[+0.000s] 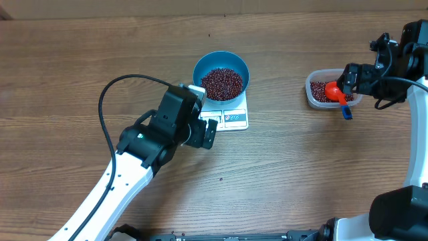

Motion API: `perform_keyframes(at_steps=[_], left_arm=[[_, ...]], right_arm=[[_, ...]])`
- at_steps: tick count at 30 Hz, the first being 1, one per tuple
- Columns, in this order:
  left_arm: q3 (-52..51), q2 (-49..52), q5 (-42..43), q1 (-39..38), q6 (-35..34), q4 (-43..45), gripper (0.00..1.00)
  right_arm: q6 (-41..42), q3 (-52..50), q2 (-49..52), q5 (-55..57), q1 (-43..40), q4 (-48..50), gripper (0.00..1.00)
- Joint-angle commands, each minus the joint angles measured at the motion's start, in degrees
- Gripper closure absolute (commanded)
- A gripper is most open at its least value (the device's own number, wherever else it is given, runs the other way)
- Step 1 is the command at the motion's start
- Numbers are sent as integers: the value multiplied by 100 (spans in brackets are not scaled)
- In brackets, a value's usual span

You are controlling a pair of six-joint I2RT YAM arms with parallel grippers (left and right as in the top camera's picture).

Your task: Scoop item into bowl and weigh 150g on scale

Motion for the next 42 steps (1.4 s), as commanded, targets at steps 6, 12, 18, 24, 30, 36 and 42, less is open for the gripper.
perform_keyframes(at_steps=[6,12,18,24,30,36,42], left_arm=[[-461,361,22,-17,-1187,448,0],[-1386,382,-372,-402,-1641,1429,0],[-1574,365,-400,-551,-1624,1963,0],[-1574,365,-409,-549,-1624,1864,0],[-1576,365,-404,-551,-1622,1856,1],[-1604,365,-426,-551,-1600,1862,0],[-1624,367,-426,-551,-1600,1862,0]], right_arm=[[-44,96,-46,-7,4,20,0],[-44,96,-46,-7,4,22,0],[-44,96,-46,-7,4,20,0],[-44,96,-46,-7,4,22,0],[-44,96,-46,-7,4,20,0],[-44,96,-46,-7,4,20,0],[-44,96,-46,-9,4,22,0]])
